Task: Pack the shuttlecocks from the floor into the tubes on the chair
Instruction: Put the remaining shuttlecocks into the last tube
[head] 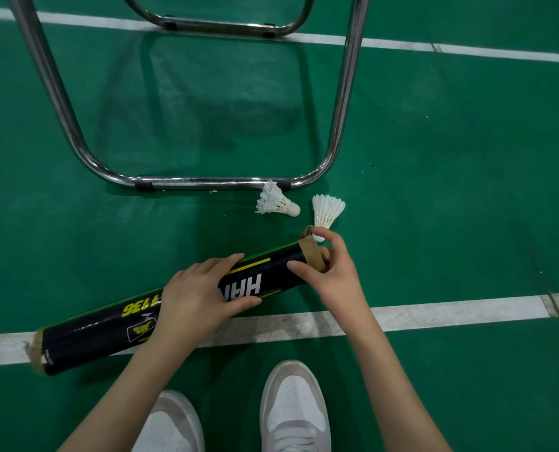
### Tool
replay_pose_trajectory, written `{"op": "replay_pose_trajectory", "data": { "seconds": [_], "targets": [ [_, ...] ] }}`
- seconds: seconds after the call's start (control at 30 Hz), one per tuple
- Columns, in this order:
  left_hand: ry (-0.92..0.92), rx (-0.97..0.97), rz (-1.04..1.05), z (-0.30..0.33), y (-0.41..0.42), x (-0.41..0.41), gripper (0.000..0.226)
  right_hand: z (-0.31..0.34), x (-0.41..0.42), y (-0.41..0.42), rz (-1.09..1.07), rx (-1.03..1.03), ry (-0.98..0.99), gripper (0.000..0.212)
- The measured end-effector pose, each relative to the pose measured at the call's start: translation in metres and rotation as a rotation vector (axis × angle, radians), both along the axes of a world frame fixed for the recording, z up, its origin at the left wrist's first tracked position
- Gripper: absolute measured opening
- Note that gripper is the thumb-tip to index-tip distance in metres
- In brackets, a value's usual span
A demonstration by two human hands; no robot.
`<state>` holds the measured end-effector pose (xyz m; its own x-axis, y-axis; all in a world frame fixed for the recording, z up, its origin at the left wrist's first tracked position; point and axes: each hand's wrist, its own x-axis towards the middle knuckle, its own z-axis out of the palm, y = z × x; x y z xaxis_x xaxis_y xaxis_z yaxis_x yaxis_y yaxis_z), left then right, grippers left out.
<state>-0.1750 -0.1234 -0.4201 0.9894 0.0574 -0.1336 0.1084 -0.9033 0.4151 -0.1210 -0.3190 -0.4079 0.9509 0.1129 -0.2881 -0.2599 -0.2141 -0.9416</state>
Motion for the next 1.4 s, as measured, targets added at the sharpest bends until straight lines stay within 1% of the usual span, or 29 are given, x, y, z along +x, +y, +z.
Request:
{"op": "replay_pose_trajectory", "data": {
  "seconds": [0.13,0.33,0.43,0.53,0.6,0.7,0.8,0.87,0.93,1.03,1.1,1.2,1.33,1.4],
  "targets": [
    [0.0,-0.002,-0.003,0.0,0.0,0.0,0.086,-0.001,0.002,-0.001,-0.001,0.014,0.029,0.054],
    [0.001,-0.004,0.004,-0.003,0.001,-0.001,0.085,0.002,0.005,-0.003,0.08,0.028,0.087,0.061],
    [0.005,-0.005,0.015,-0.003,0.003,0.0,0.087,0.003,0.006,-0.004,0.081,0.048,0.071,0.052],
    [0.019,0.007,0.038,-0.001,0.009,0.001,0.089,0.003,0.013,-0.009,0.033,0.043,-0.002,0.034],
    [0.043,0.008,0.057,0.0,0.013,0.002,0.09,0.0,0.025,-0.014,-0.002,0.014,-0.053,0.027],
    [0.034,-0.008,0.078,0.003,0.014,0.003,0.085,-0.007,0.046,-0.021,-0.035,-0.1,-0.133,0.027],
    [0.036,-0.017,0.089,0.004,0.015,0.003,0.083,-0.014,0.069,-0.025,-0.063,-0.244,-0.204,0.033],
    [0.033,-0.026,0.097,0.005,0.015,0.003,0.082,-0.018,0.082,-0.026,-0.048,-0.332,-0.205,0.041],
    [0.037,-0.028,0.096,0.006,0.015,0.003,0.08,-0.023,0.091,-0.027,-0.026,-0.379,-0.184,0.048],
    [0.042,-0.033,0.097,0.006,0.015,0.003,0.08,-0.029,0.098,-0.028,0.004,-0.411,-0.15,0.051],
    [0.041,-0.032,0.096,0.006,0.016,0.003,0.082,-0.034,0.099,-0.028,0.013,-0.42,-0.137,0.049],
    [0.047,-0.033,0.099,0.006,0.015,0.003,0.08,-0.04,0.096,-0.027,-0.002,-0.433,-0.158,0.045],
    [0.051,-0.03,0.089,0.006,0.016,0.002,0.087,-0.043,0.085,-0.026,-0.025,-0.406,-0.12,0.041],
    [0.04,-0.024,0.087,0.004,0.017,0.001,0.087,-0.044,0.08,-0.025,-0.026,-0.387,-0.097,0.039]
  ]
}}
